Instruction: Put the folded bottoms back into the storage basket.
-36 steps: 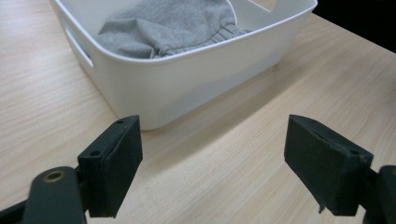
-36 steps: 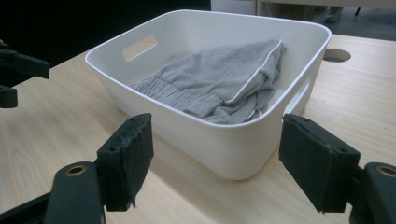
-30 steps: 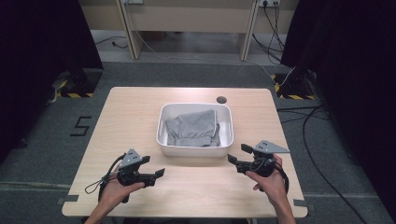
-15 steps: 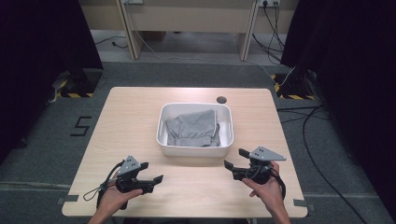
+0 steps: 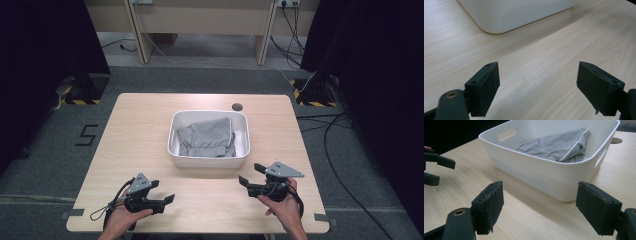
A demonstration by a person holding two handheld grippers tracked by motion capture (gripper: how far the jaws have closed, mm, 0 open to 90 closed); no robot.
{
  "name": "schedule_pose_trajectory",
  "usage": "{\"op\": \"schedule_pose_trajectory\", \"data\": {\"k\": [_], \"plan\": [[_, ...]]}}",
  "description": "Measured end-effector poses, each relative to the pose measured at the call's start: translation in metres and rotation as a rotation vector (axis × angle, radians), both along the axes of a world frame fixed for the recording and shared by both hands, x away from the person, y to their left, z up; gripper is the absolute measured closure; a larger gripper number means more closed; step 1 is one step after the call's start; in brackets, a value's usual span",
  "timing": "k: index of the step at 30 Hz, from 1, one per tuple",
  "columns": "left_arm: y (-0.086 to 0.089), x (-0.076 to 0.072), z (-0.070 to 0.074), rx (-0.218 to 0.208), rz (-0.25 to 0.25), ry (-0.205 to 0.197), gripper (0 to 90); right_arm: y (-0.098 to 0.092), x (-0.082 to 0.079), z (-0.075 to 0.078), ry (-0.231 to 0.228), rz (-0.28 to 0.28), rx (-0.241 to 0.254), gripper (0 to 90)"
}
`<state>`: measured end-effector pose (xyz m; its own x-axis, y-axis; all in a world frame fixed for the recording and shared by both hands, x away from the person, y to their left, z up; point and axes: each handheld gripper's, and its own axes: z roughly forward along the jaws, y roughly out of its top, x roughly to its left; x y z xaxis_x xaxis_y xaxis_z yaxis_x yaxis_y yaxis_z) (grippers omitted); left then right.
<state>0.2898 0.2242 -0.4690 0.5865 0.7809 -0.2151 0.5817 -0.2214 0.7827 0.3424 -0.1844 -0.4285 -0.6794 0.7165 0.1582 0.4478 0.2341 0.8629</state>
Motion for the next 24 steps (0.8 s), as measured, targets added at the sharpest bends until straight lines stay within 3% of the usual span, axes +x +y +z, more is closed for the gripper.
{"op": "schedule_pose_trajectory", "data": {"k": [17, 24], "plan": [[-0.002, -0.009, -0.016, 0.033, -0.021, 0.018, 18.1, 0.001, -0.026, -0.031, 0.025, 0.017, -0.037, 24.1], [-0.001, -0.012, -0.018, 0.039, -0.023, 0.018, 18.1, -0.001, -0.033, -0.036, 0.033, 0.014, -0.04, 24.0]]}}
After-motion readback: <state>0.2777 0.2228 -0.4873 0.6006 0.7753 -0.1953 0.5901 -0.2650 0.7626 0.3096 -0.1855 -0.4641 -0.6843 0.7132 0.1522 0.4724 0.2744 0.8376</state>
